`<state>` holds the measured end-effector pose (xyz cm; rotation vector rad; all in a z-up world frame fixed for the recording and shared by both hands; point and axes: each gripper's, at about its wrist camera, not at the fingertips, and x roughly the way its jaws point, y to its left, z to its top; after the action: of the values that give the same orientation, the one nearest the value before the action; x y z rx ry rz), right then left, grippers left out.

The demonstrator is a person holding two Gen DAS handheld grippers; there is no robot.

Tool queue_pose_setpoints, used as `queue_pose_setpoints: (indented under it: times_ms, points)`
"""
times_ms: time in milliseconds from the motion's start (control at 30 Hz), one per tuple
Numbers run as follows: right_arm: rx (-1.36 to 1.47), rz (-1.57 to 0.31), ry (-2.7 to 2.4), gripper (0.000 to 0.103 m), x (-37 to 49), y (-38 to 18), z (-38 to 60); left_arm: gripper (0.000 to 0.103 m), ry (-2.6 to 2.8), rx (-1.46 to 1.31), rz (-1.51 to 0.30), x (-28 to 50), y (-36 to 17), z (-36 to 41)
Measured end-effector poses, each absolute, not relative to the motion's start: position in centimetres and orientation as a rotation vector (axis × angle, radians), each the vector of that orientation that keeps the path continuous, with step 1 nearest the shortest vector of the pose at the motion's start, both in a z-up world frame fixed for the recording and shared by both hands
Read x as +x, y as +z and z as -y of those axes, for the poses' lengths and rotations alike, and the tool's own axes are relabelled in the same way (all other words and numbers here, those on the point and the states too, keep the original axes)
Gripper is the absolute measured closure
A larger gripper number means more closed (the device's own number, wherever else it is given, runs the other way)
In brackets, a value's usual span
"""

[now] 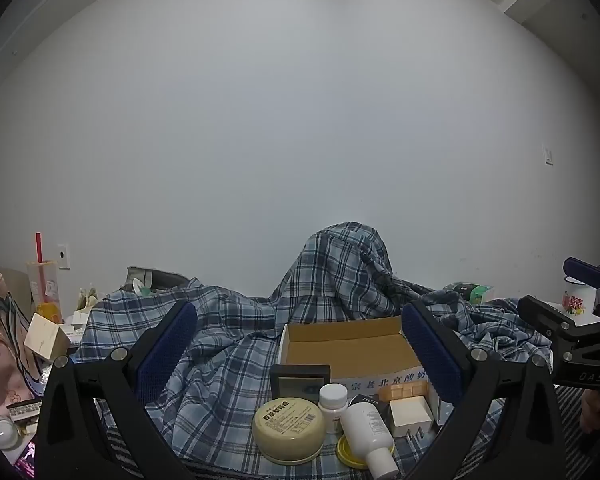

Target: Organize rigid objects

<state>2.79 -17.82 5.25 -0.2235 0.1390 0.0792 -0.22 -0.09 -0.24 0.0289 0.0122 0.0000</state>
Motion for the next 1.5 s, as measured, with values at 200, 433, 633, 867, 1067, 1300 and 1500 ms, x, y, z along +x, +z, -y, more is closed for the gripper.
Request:
queue_pose_setpoints:
  times_ms: [200, 433, 633, 867, 1067, 1300, 1500]
  points:
    - [-0.224, -0.143, 0.079, 0.0, 2.84, 5.25, 17.82, 0.0, 0.0, 0.03, -0.011, -0.29, -0.19, 0.15]
    - [-0.224, -0.143, 0.079, 0.0, 2.73, 5.32, 17.78, 0.0, 0.0, 0.032, -0.013, -0.23, -0.2, 0.19]
    - [-0.223, -0.139, 0.079, 0.0, 2.64, 5.37, 17.73, 0.0, 0.0, 0.032, -0.014, -0.21, -0.16, 0.2]
    - [-0.224, -0.139, 0.078, 0.0, 2.64, 5.39, 17.72, 0.0, 0.0, 0.032, -0.014, -0.17, -0.14, 0.21]
    - [-0.224, -0.14, 0.078, 0.0, 2.75, 5.34, 17.77, 0.0, 0.0, 0.033, -0.014, -0.18, -0.09, 0.21]
    - [-0.225, -0.14, 0.078, 0.0, 2.69, 5.36, 17.68, 0.0, -0.001, 0.033, -0.014, -0.2, -0.08, 0.21]
    - [-0.225, -0.14, 0.078, 0.0, 2.59, 5.41, 17.56, 0.0, -0.001, 0.033, -0.014, -0.21, -0.09, 0.2]
